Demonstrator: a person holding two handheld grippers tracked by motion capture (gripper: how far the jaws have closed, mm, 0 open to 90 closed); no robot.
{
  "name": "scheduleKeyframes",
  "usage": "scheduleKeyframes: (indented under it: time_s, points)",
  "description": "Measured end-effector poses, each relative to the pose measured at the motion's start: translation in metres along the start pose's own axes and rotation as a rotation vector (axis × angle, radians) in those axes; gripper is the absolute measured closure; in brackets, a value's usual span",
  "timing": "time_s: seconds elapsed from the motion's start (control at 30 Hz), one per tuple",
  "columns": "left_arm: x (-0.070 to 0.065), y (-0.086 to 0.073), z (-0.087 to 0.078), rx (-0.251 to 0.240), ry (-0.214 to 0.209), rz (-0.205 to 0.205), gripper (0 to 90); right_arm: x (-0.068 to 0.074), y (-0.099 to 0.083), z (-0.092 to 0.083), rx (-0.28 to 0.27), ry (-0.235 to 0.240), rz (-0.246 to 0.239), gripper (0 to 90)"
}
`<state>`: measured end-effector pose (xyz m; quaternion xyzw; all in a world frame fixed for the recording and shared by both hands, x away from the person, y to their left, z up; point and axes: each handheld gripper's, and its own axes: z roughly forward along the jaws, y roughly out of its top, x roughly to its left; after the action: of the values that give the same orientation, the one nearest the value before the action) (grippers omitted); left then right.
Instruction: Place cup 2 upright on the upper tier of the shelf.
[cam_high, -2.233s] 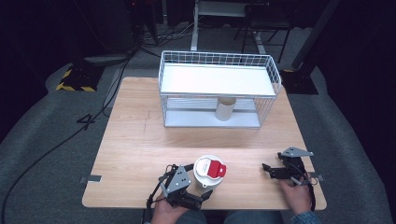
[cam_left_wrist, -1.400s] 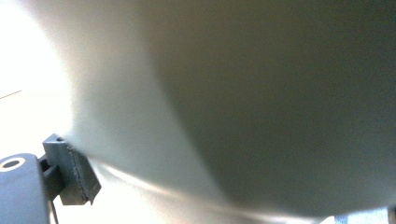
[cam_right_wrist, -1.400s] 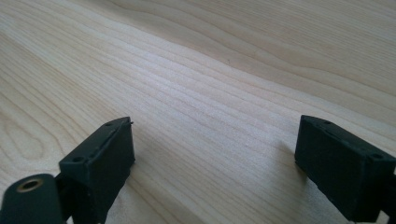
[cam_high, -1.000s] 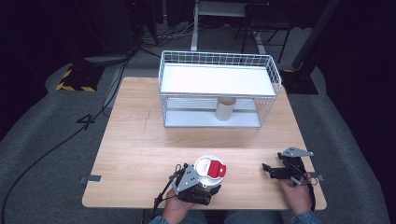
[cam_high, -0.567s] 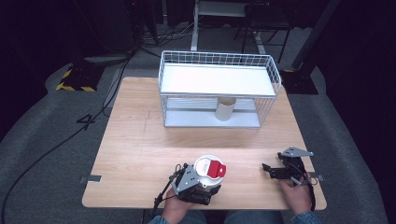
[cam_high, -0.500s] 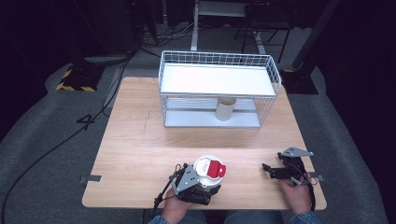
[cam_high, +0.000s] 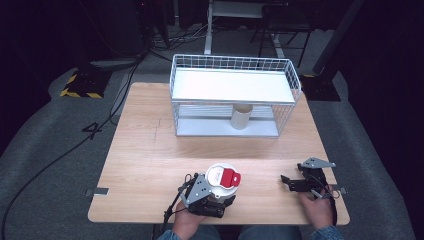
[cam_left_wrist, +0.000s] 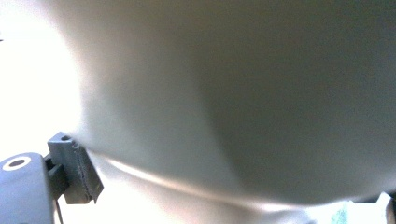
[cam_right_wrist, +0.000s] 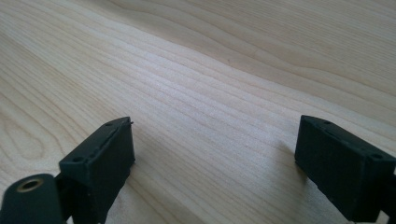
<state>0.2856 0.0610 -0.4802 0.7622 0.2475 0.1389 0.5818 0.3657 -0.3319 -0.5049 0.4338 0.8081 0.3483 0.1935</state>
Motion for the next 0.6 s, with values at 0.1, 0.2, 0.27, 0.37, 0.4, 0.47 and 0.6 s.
scheduleKeyframes:
  time_s: [0.1,0.2,0.27,0.37,0.4,0.47,0.6]
  points:
    - [0.002,0.006,-0.005,0.004,0.016,-0.003,10.0,0.000,0.000,0.000,0.000,0.000,0.000,12.3]
    - [0.004,0.010,-0.007,0.000,0.020,-0.010,10.0,0.000,0.000,0.000,0.000,0.000,0.001,12.4]
    - [0.006,0.014,-0.009,0.007,0.026,-0.003,10.0,0.000,0.000,0.000,0.000,0.000,0.000,12.4]
    - [0.007,0.018,-0.012,0.001,0.038,0.005,10.0,0.000,0.000,0.000,0.000,0.000,0.000,12.4]
    - [0.007,0.020,-0.012,-0.003,0.042,0.003,10.0,0.000,0.000,0.000,0.000,0.000,0.000,12.3]
    - [0.008,0.023,-0.014,-0.011,0.045,-0.002,10.0,0.000,0.000,0.000,0.000,0.000,0.000,12.4]
    - [0.010,0.032,-0.018,-0.031,0.049,-0.005,10.0,0.000,0.000,0.000,0.000,0.000,0.000,12.4]
